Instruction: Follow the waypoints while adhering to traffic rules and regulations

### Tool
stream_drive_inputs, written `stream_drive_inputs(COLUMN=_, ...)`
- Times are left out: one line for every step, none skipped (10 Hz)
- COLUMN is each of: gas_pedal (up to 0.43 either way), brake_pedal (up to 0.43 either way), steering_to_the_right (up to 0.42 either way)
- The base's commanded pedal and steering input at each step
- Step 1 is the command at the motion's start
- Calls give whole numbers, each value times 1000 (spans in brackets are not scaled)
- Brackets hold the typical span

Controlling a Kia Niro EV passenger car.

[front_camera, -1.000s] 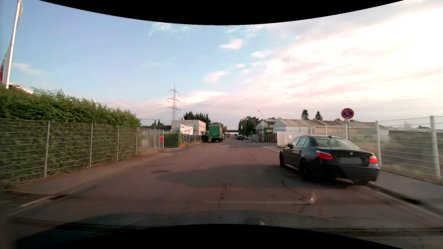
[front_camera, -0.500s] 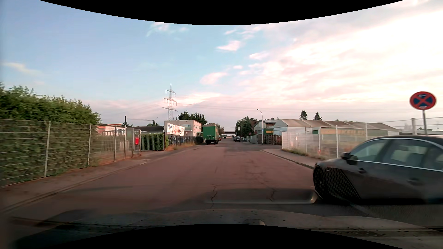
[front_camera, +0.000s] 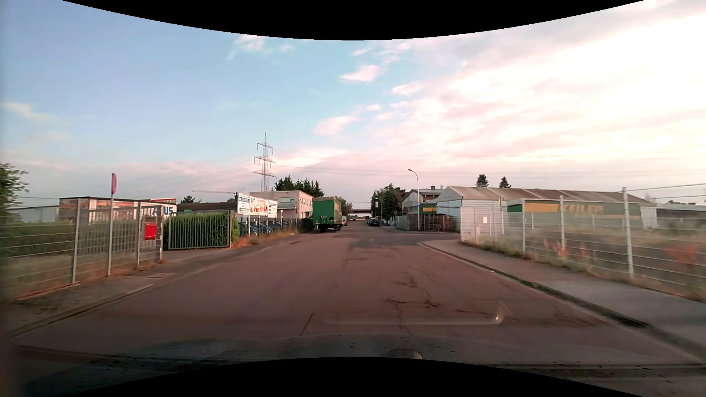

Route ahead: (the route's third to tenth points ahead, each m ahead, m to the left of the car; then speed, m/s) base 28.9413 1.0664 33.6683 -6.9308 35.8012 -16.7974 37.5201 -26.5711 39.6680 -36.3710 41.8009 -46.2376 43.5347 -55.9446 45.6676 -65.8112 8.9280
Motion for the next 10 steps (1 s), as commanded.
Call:
stream_drive_inputs(gas_pedal=0, brake_pedal=177, steering_to_the_right=5)
stream_drive_inputs(gas_pedal=0, brake_pedal=183, steering_to_the_right=4)
stream_drive_inputs(gas_pedal=0, brake_pedal=195, steering_to_the_right=4)
stream_drive_inputs(gas_pedal=0, brake_pedal=201, steering_to_the_right=4)
stream_drive_inputs(gas_pedal=0, brake_pedal=207, steering_to_the_right=4)
stream_drive_inputs(gas_pedal=0, brake_pedal=213, steering_to_the_right=4)
stream_drive_inputs(gas_pedal=0, brake_pedal=220, steering_to_the_right=3)
stream_drive_inputs(gas_pedal=0, brake_pedal=220, steering_to_the_right=3)
stream_drive_inputs(gas_pedal=0, brake_pedal=226, steering_to_the_right=3)
stream_drive_inputs(gas_pedal=0, brake_pedal=226, steering_to_the_right=3)
